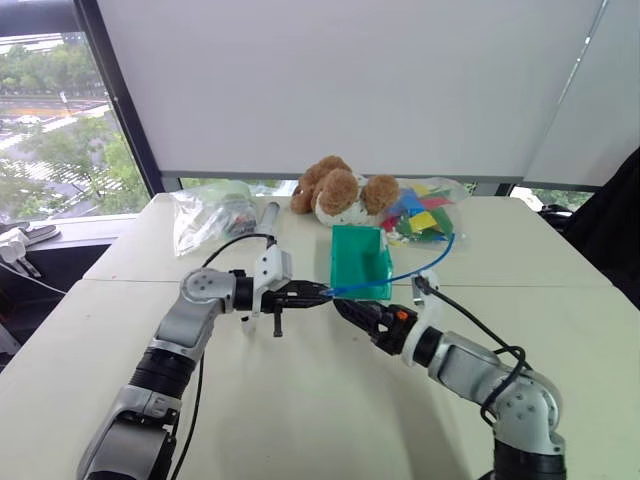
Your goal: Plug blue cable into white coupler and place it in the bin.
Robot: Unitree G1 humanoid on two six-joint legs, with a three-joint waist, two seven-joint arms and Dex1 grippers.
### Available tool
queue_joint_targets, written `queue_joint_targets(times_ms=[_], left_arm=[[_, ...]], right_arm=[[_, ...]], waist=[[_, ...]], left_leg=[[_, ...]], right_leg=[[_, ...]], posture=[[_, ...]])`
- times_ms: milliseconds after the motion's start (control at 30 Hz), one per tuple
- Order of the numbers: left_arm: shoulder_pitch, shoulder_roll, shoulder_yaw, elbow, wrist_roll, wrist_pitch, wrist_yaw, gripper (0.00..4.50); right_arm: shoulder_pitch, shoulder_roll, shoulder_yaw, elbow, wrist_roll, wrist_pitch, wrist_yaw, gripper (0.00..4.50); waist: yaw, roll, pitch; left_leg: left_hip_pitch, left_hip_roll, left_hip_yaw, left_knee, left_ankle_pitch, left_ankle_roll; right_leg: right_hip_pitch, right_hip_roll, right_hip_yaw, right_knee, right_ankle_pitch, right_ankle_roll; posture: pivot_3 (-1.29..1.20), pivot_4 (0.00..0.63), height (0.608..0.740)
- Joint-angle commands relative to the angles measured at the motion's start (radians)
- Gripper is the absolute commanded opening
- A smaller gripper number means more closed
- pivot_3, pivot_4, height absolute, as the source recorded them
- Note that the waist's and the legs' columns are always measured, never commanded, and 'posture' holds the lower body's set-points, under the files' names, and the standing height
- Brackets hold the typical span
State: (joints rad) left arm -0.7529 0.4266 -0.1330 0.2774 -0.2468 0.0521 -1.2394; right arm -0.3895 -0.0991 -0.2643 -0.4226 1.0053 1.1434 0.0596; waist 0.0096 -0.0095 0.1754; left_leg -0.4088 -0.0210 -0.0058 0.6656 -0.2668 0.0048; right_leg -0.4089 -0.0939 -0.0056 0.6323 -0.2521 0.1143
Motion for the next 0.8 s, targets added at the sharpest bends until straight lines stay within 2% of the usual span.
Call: queue_joint_targets(times_ms=[33,267,333,400,567,800], left_arm=[[-0.018,0.005,0.002,-0.014,0.006,-0.029,0.006,0.02],[-0.020,-0.001,-0.006,0.003,0.018,-0.053,0.008,0.02],[-0.021,-0.002,-0.007,0.009,0.021,-0.061,0.010,0.00],[-0.022,-0.003,-0.007,0.012,0.022,-0.064,0.013,0.00],[-0.023,-0.005,-0.008,0.015,0.022,-0.066,0.017,0.00],[-0.020,-0.014,-0.006,0.014,0.022,-0.062,0.035,0.00]], right_arm=[[-0.047,0.025,-0.030,0.005,0.073,-0.021,-0.048,3.89],[-0.085,0.041,-0.020,0.048,0.118,-0.050,-0.100,3.89],[-0.086,0.038,-0.008,0.052,0.123,-0.053,-0.104,3.34],[-0.085,0.035,0.003,0.052,0.129,-0.055,-0.105,2.54],[-0.079,0.025,0.021,0.050,0.132,-0.059,-0.104,0.04],[-0.074,0.007,0.049,0.046,0.136,-0.064,-0.099,0.04]], waist=[[-0.002,0.000,0.000],[-0.011,0.000,0.000],[-0.014,0.000,0.000],[-0.021,0.000,0.000],[-0.024,0.000,0.000],[-0.023,0.000,0.000]], left_leg=[[0.000,0.000,0.000,0.000,0.000,0.000],[0.000,0.000,0.000,0.000,0.000,0.000],[0.000,0.000,0.000,0.000,0.000,0.000],[0.000,0.000,0.000,0.000,0.000,0.000],[0.000,0.001,0.000,-0.001,0.000,0.000],[0.000,0.001,0.000,-0.001,0.000,0.000]], right_leg=[[0.000,0.000,0.000,0.000,0.000,0.000],[0.000,0.001,0.000,0.000,0.000,0.000],[0.000,0.001,0.000,0.000,0.000,0.000],[0.000,0.001,0.000,0.000,0.000,0.000],[-0.001,0.002,0.000,0.000,0.000,0.000],[0.000,0.002,0.000,0.000,0.000,0.000]], posture=[[0.00,0.150,0.740],[0.00,0.150,0.740],[0.00,0.150,0.740],[0.00,0.150,0.740],[0.00,0.150,0.740],[0.00,0.150,0.740]])
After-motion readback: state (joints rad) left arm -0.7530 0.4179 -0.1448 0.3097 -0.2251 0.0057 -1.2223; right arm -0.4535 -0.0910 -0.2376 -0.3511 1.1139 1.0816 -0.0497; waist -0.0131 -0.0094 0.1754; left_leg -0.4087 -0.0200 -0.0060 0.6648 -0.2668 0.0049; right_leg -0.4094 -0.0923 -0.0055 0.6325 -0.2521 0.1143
